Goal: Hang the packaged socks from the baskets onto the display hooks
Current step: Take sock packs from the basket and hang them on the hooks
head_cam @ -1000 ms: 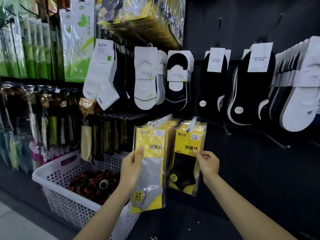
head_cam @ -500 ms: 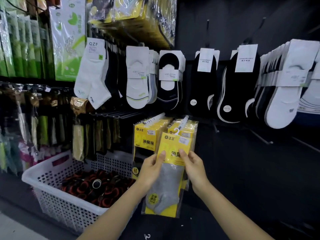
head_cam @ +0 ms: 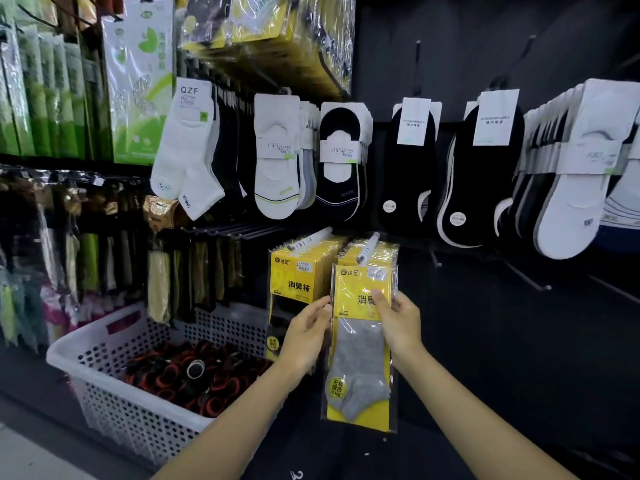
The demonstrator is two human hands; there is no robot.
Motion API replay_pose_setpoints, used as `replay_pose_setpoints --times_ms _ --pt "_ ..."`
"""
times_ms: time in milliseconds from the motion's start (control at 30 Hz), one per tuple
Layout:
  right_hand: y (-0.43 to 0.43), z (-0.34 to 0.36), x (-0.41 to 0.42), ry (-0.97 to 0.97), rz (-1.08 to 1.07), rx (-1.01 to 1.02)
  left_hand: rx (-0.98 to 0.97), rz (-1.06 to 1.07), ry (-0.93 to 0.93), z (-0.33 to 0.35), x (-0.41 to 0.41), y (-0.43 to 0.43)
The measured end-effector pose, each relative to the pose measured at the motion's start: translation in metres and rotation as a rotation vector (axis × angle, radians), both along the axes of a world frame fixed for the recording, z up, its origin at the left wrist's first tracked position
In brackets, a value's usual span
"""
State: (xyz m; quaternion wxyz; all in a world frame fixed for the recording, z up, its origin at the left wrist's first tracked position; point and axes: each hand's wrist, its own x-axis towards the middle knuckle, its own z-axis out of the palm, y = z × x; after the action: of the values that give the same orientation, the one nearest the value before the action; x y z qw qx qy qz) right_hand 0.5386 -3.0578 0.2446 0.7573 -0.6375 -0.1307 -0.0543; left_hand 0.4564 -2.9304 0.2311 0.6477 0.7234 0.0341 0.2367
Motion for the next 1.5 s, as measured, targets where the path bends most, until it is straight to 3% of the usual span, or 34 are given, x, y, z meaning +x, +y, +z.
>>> replay_pose_setpoints --times_ms 433,567,700,900,1033,1133,1333,1500 --pt "0.001 -0.030 0.026 0.190 -0.195 -0.086 0.135 0.035 0.128 -0.027 0.029 0.015" --pt "-0.022 -0.069 0.011 0.154 -0.205 -0.147 0.162 0.040 0.169 -0.064 0.017 0.025" --pt "-0.036 -0.135 -0.019 0.240 -0.060 -0.321 0.246 0.077 0.272 -0.139 -0.018 0.040" --pt "-0.038 -0.273 -0.089 0.657 0.252 -0.555 0.030 0.162 0.604 -0.279 -0.091 0.043" --pt "-0.052 -0.355 -0.133 1.033 0.260 -0.542 -0.060 0.188 0.807 -0.356 -0.136 0.044" --pt "-0.064 -0.395 -0.144 1.198 0.272 -0.602 -0.184 0.202 0.935 -0.397 -0.154 0.044" --pt "-0.066 -0.445 -0.123 1.196 0.123 -0.644 -0.177 0.151 0.993 -0.430 -0.128 0.049" --pt "-0.067 -0.476 -0.118 1.090 0.158 -0.833 -0.172 0.100 0.998 -0.447 -0.097 0.054"
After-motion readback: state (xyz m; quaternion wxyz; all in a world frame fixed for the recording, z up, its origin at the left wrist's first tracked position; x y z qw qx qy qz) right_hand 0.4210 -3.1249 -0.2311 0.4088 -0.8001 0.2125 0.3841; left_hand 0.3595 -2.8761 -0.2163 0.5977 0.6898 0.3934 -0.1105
